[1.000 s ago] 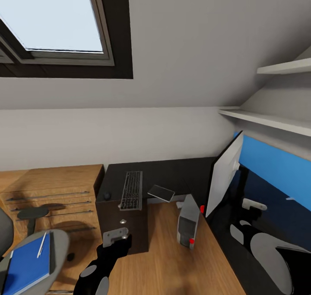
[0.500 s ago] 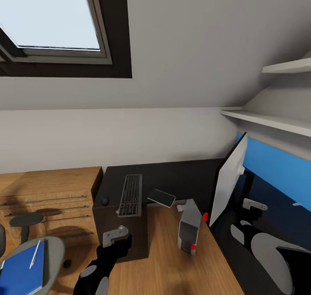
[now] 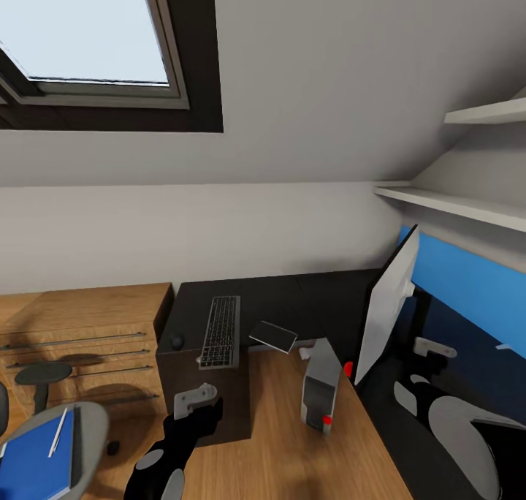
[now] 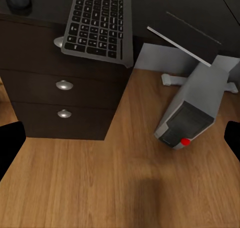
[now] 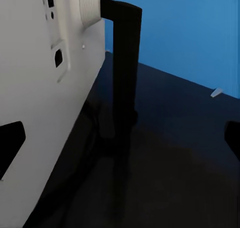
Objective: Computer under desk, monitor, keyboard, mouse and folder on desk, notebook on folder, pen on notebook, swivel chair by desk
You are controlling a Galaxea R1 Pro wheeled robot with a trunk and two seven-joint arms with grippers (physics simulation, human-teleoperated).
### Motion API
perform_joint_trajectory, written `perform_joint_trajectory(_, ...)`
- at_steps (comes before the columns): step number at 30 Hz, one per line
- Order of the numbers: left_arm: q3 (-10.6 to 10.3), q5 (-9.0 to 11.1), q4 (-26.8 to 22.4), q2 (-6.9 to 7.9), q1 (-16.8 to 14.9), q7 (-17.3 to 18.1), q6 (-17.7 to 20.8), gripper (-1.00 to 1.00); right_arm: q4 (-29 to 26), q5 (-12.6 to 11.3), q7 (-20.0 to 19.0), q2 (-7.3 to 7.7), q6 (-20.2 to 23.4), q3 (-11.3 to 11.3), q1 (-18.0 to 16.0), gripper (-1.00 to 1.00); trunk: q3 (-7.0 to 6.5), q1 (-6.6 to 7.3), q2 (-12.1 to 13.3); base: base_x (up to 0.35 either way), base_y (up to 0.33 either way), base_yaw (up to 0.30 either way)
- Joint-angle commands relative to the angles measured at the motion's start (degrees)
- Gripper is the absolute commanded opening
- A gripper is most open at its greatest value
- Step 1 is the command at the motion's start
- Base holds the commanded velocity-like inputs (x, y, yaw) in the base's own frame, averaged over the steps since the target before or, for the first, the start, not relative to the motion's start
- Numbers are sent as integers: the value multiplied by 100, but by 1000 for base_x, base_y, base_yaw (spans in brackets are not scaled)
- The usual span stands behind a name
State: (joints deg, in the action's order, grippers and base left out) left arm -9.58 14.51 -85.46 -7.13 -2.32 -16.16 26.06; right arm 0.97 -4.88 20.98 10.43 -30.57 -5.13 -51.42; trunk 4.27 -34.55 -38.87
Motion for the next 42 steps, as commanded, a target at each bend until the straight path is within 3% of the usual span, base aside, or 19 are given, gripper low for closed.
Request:
perform_joint_trajectory(1, -9, 61, -9, 1, -5, -54, 17, 100, 10, -21, -35, 12, -45, -41, -6, 100, 11, -2, -9, 2, 0, 0)
perform_joint_trajectory(10, -9, 61, -29, 1, -5, -54, 5, 100, 16, -77, -194, 325, 340, -50, 0, 100, 11, -2, -9, 0, 0, 0)
perform_joint_trajectory(19, -16, 61, -32, 1, -5, -54, 4, 100, 2, -411, -1067, 654, 823, -105, 1, 100, 11, -2, -9, 0, 0, 0)
perform_joint_trajectory(26, -17, 61, -32, 1, -5, -54, 4, 100, 1, -608, -1296, 737, 1011, -110, 1, 100, 11, -2, -9, 79, 0, 0)
perform_joint_trajectory(42, -37, 61, -27, 1, -5, -50, 41, 100, -6, -643, -1342, 771, 1052, -103, 1, 100, 11, -2, -9, 164, -24, 0)
